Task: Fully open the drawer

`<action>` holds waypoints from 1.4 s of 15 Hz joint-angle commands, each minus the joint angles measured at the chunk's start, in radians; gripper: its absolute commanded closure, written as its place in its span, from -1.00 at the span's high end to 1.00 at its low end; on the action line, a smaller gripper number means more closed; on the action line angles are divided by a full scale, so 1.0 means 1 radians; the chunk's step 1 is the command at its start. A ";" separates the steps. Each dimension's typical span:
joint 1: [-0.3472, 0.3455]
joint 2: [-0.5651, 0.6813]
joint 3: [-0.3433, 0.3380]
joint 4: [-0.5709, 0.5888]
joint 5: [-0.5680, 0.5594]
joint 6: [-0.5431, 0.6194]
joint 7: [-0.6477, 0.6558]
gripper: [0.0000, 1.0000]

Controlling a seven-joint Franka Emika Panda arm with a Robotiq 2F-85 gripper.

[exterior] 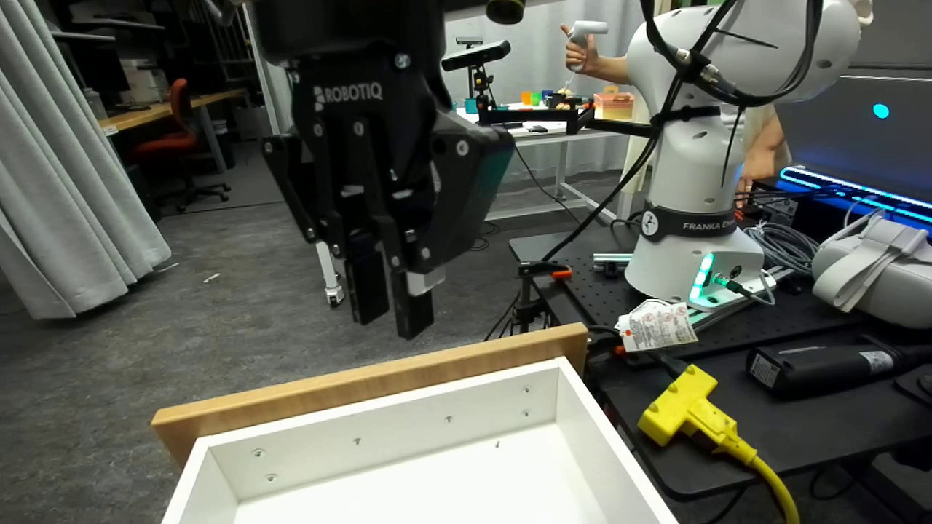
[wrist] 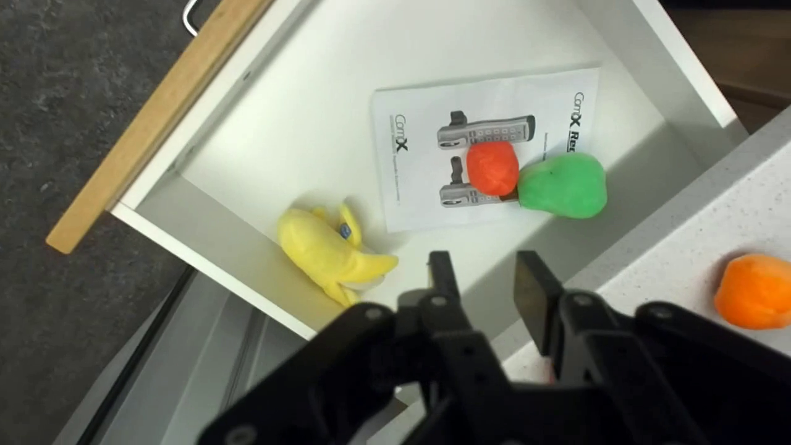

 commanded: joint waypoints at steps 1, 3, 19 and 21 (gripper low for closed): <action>0.007 0.037 0.004 0.060 0.048 -0.002 -0.060 0.27; 0.006 0.046 0.007 0.079 0.056 -0.005 -0.073 0.57; 0.000 0.057 0.022 0.114 0.087 -0.019 -0.106 1.00; 0.000 0.058 0.022 0.115 0.087 -0.019 -0.106 1.00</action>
